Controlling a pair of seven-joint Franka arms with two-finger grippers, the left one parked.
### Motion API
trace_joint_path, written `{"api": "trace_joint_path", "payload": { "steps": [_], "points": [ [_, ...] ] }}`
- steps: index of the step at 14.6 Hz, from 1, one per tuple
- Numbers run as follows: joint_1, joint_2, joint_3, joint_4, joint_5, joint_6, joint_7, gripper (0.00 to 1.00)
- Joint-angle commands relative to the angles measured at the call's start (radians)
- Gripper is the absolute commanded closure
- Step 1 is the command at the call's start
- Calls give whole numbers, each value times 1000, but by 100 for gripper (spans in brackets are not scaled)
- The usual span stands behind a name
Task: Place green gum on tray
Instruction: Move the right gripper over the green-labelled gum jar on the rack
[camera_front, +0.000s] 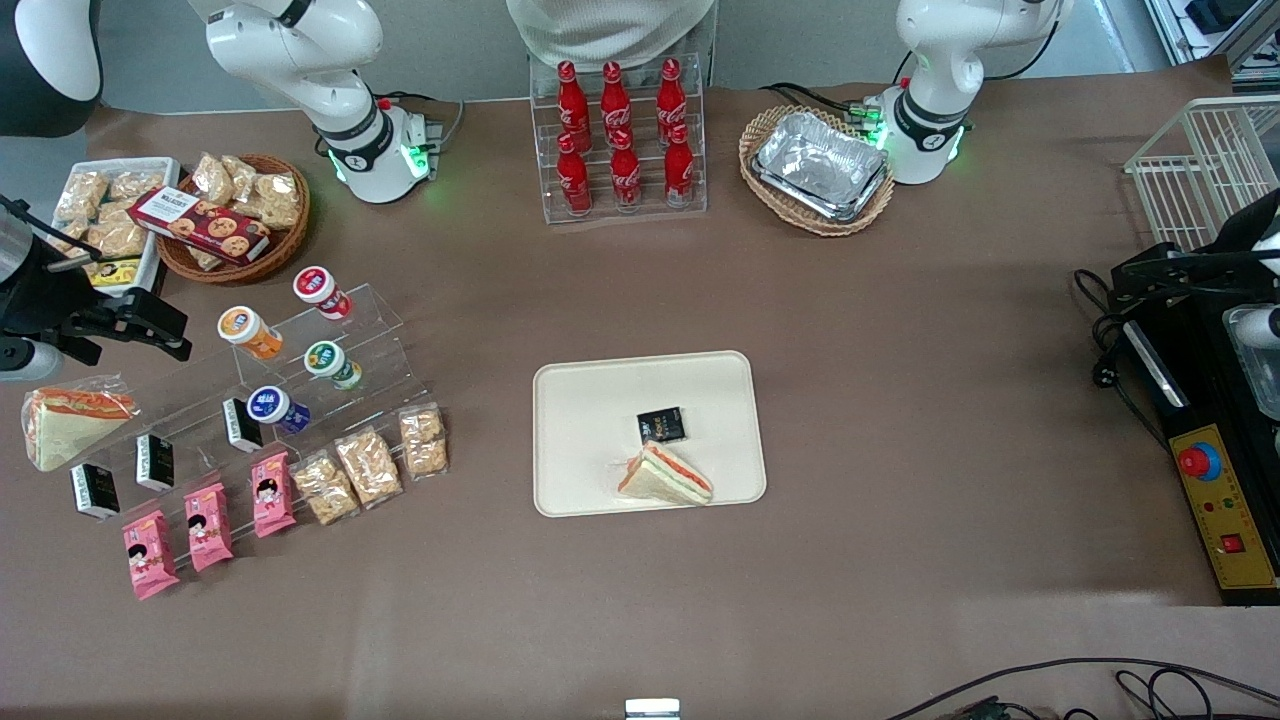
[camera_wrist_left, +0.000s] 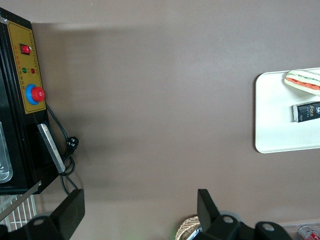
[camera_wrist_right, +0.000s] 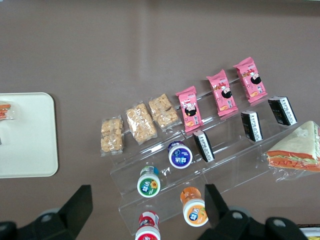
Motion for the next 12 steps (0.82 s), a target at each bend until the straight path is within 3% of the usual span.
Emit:
{"api": "trace_joint_path", "payload": {
  "steps": [1,5,7,12],
  "points": [
    [4,-5,-1,3,-14,-14,-17,0],
    [7,-6,1,2,-16,-17,-36,0],
    [5,-3,1,-1,-14,-19,-192,0],
    [7,-17,3,-61,-8,-4,-270,0]
  ]
}}
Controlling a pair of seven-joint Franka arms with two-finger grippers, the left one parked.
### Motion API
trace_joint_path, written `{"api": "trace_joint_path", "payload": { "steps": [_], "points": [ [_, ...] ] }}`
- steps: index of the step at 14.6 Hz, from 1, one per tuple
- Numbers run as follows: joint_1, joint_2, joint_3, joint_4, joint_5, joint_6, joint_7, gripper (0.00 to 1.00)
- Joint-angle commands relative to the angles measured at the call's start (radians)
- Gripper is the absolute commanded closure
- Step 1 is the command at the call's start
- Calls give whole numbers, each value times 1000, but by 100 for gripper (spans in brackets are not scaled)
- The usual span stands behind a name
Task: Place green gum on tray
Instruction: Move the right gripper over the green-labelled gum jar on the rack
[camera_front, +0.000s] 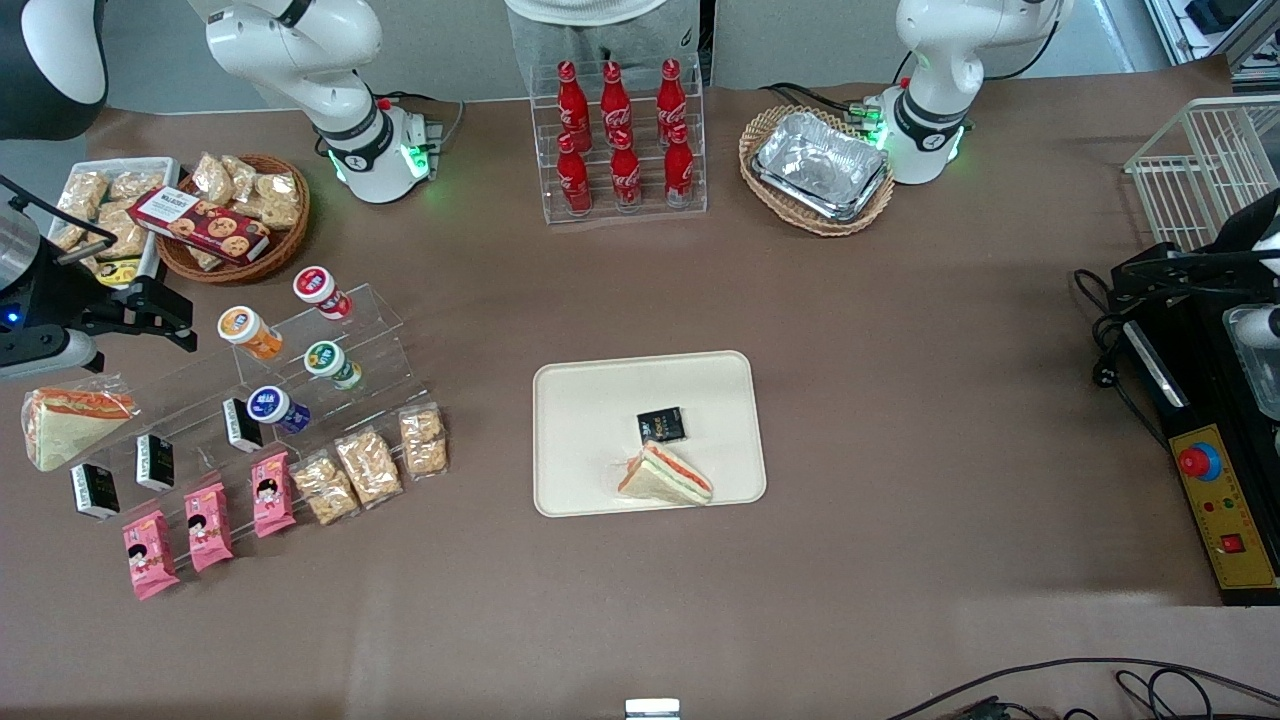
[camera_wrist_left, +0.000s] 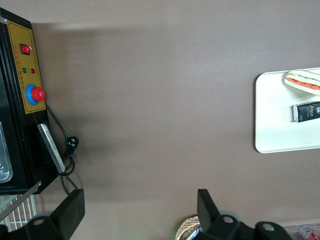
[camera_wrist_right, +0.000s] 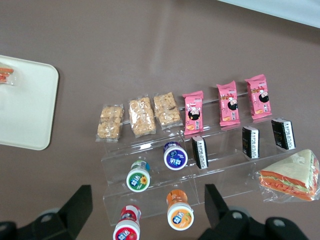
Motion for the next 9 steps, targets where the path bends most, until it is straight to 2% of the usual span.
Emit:
{"api": "trace_joint_path", "payload": {
  "steps": [1,5,9],
  "points": [
    [6,-30,0,-81,-8,24,-97,0],
    [7,-129,0,-323,-6,174,-99,0],
    [4,-163,-1,-467,-3,265,-90,0]
  ]
}}
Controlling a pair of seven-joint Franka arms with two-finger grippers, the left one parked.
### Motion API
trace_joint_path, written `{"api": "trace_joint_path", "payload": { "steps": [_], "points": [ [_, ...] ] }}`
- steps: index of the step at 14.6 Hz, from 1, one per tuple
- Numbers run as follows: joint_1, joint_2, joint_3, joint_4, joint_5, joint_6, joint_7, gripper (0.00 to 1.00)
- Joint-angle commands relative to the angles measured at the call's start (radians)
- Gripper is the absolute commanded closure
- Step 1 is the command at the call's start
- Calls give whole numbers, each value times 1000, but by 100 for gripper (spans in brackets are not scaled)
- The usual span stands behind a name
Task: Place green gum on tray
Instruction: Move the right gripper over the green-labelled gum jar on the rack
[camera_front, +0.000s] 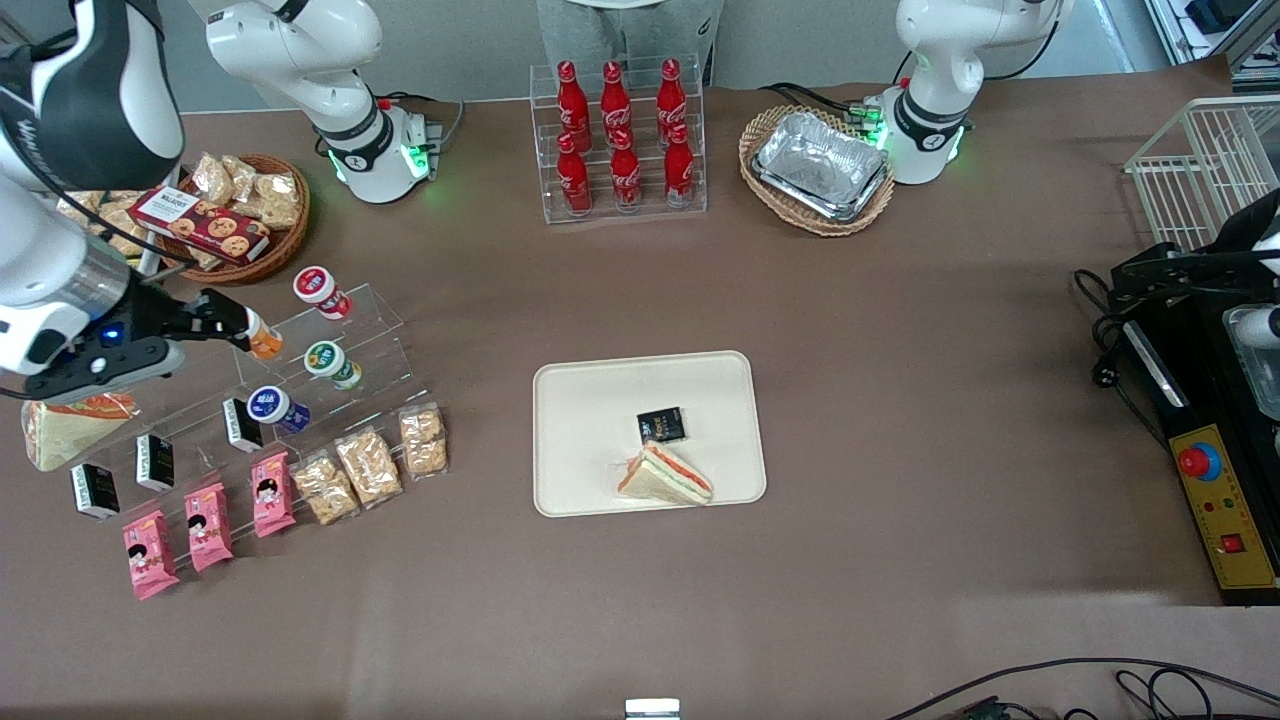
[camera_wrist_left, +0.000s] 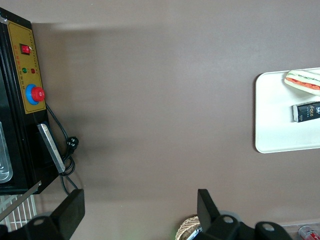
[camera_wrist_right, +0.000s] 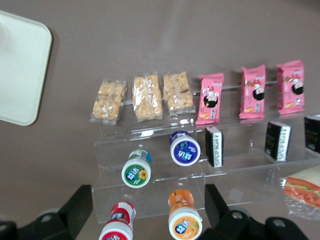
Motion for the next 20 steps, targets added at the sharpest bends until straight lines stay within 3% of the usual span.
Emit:
{"api": "trace_joint_path", "payload": {
  "steps": [1,8,20],
  "points": [
    [1,-81,-3,-182,-2,113,7,0],
    [1,-131,-4,-484,-2,383,52,0],
    [27,-127,2,-720,-3,686,139,0]
  ]
}}
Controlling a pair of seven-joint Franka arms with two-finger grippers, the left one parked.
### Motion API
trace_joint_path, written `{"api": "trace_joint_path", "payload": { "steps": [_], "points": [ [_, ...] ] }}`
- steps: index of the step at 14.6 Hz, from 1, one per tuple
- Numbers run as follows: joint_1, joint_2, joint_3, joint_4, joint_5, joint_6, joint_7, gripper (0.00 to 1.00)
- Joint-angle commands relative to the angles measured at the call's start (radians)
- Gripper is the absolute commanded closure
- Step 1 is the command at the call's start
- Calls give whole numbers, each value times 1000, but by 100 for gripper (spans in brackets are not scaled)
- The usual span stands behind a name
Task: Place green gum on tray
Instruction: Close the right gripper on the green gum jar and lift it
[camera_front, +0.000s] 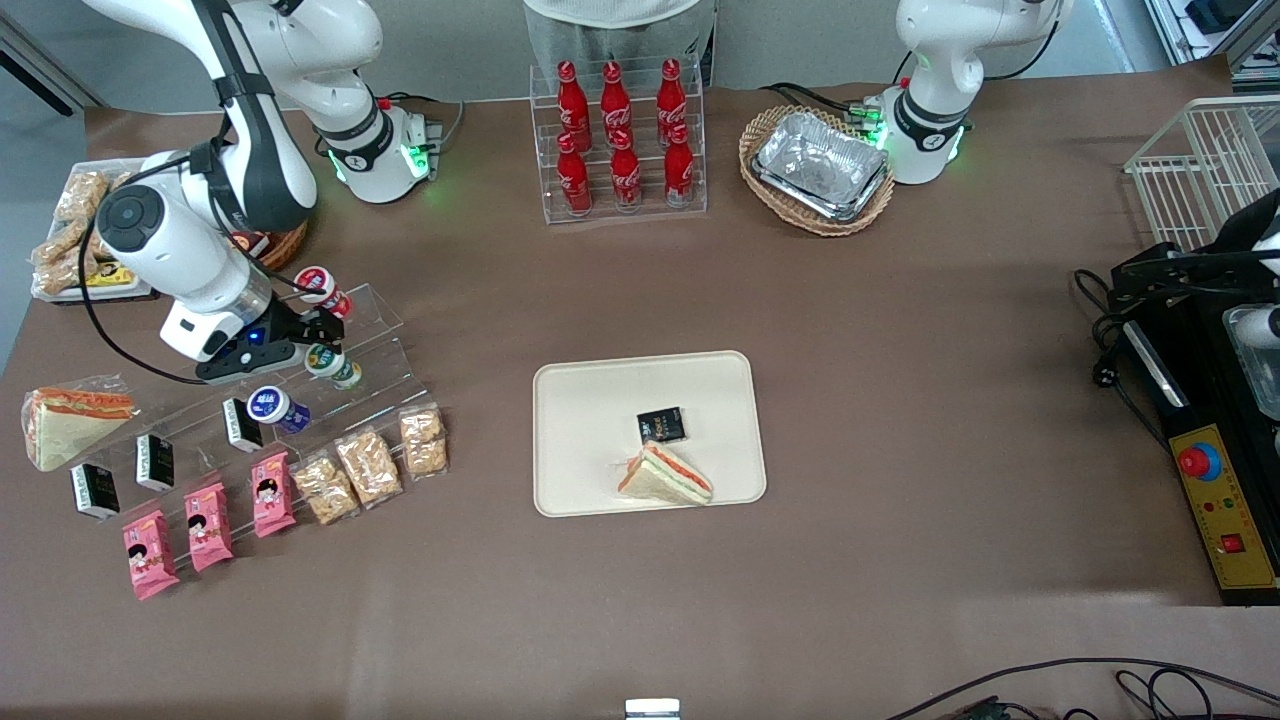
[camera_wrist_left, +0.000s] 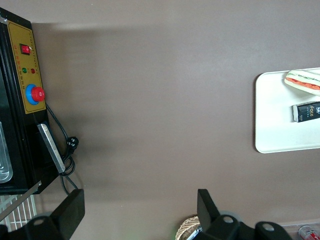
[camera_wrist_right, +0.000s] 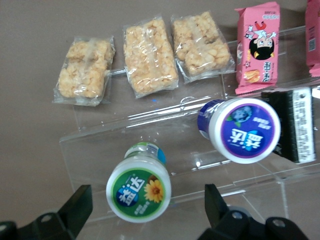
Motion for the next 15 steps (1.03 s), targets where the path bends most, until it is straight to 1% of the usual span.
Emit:
{"api": "trace_joint_path", "payload": {
  "steps": [1,7,8,9,10,11,13,14,15],
  "points": [
    [23,-33,0,-89,-3,97,47,0],
    [23,-4,0,-128,-5,188,47,0],
    [22,3,0,-138,-5,209,47,3],
    [23,4,0,-143,-5,222,47,9],
    [23,6,0,-145,-5,223,47,21],
    [23,4,0,-145,-5,222,47,37],
    [22,4,0,-145,-5,222,47,65],
    [22,4,0,-143,-5,220,47,78],
    [22,4,0,-142,-5,217,47,84]
  ]
}}
